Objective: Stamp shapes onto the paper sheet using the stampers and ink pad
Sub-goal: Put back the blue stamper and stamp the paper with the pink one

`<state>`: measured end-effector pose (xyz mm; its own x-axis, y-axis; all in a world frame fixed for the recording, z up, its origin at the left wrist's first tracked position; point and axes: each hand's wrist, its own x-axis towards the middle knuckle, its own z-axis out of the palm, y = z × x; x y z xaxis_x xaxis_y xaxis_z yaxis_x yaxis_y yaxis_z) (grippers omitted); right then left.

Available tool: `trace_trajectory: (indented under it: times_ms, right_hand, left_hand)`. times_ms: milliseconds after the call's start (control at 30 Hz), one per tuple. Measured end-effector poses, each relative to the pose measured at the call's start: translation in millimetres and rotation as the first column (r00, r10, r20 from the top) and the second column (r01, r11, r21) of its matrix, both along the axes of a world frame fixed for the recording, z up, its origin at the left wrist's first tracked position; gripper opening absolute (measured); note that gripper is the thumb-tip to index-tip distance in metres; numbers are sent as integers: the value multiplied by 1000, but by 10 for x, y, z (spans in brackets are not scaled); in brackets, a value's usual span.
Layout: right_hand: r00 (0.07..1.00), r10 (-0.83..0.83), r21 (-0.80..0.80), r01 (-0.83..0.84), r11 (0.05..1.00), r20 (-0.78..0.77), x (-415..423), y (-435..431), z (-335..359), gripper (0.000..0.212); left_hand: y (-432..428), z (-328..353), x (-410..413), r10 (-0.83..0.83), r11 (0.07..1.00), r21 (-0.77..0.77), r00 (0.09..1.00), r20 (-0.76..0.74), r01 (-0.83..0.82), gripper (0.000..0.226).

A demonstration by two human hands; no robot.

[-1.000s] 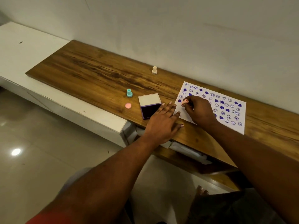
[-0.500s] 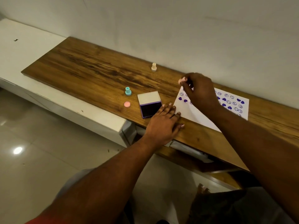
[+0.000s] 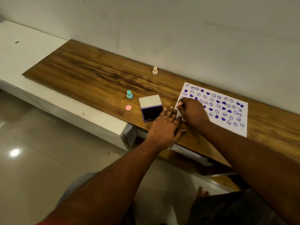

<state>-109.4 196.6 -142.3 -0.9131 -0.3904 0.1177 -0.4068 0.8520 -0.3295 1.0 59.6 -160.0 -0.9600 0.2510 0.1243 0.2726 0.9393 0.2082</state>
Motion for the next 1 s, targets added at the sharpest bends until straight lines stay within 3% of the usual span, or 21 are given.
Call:
trace_trajectory:
  times_ms: [333, 433, 500, 533, 600, 667, 700, 800, 1000]
  right_hand:
    - [1000, -16, -119, 17, 993, 14, 49, 27, -27, 28]
    - [996, -14, -125, 25, 992, 90, 10, 30, 30, 28]
    - [985, -68, -214, 101, 972, 160, -44, 81, 94, 28]
    - [969, -137, -322, 198, 926, 204, -71, 132, 121, 29]
    - [883, -281, -566, 458, 685, 375, -82, 239, 176, 31]
    - [773, -312, -642, 634, 431, 553, -49, 346, 196, 31]
    - [745, -315, -639, 667, 383, 589, -24, 397, 186, 30]
    - [731, -335, -631, 683, 369, 595, 72, 537, 156, 32]
    - [785, -326, -652, 619, 437, 527, 199, 527, 216, 32]
  left_hand:
    - [11, 24, 20, 6, 1000, -11, 1000, 7, -6, 69]
    - [-9, 19, 20, 4, 1000, -25, 1000, 21, -3, 70]
    - [-19, 15, 16, 1, 1000, -26, 999, 35, 0, 71]
    - [-19, 12, 18, 4, 1000, -26, 999, 45, -3, 72]
    - [-10, 12, 30, 11, 1000, -30, 998, 66, -9, 71]
    - [-2, 13, 28, 11, 999, -31, 997, 75, -9, 71]
    - [4, 16, 23, 10, 999, -33, 997, 76, -8, 72]
    - [14, 30, 19, 17, 999, -50, 997, 80, -13, 74]
    - [-43, 100, 43, 12, 999, -39, 996, 92, -8, 75]
